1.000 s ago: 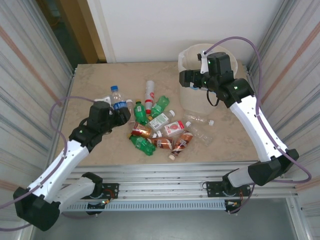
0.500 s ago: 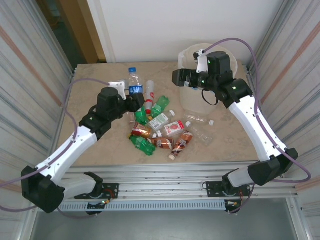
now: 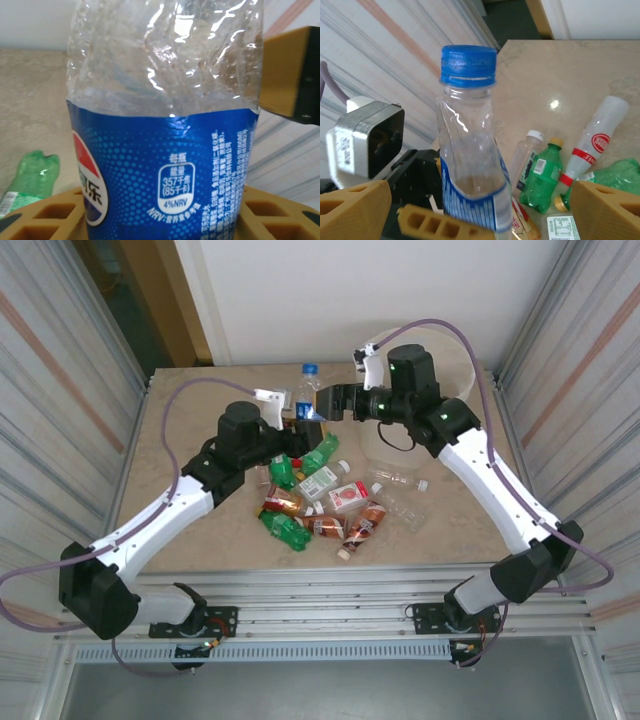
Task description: Put the plastic bottles in the bin
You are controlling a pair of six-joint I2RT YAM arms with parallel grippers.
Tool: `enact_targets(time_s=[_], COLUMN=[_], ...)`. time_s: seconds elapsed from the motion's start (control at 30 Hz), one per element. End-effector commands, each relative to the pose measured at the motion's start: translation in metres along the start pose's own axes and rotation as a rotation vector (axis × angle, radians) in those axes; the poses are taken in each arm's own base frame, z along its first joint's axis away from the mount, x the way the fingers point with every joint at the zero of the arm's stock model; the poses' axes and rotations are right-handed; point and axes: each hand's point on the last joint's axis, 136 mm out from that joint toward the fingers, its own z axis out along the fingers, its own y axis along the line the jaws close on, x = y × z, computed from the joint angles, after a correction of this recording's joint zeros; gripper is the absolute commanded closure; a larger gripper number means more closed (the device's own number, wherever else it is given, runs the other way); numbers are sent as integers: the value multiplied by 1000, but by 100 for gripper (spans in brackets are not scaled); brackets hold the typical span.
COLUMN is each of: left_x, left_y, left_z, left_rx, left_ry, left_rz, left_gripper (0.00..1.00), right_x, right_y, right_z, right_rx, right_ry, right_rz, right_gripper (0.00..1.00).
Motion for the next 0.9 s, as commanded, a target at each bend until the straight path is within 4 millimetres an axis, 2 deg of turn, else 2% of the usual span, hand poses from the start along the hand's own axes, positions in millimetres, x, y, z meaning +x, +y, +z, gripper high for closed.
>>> enact_targets(time_s=[0.0,0.2,0.37,0.43,0.5,0.57,0.63,0.73,0.87], left_x=[-22,-19,-17,-18,-19,-20,-21,-25,-31], left_y=[-34,-56,-59,-57,-56,-55,-56,-56,-52], left_z=[-4,-5,-4,-3,-2,-3,-5,-13,-29], left_rx=[115,196,204,195,188,183,183,172,129], left_ry=[-55,-50,-46,-49,-52,-58,-65,-84,-132], left_rz=[82,135,142,137,133,133,135,140,154], left_gripper=[67,67,65,62,56,45,24,2,1], right_x=[-13,-8,-6,-5,-6,-8,-12,-23,-54], right_y=[10,6,6,7,6,4,2,-3,-17], right_z=[4,14,18,18,17,15,12,2,-23], right_rx=[-28,-21,-30,-33,-26,-11,6,44,107], right_ry=[-26,-4,8,10,5,-1,-14,-40,-108], right_rz=[-32,-32,-21,-20,-20,-23,-37,-53,-84], right_gripper=[13,19,34,45,55,62,66,67,67])
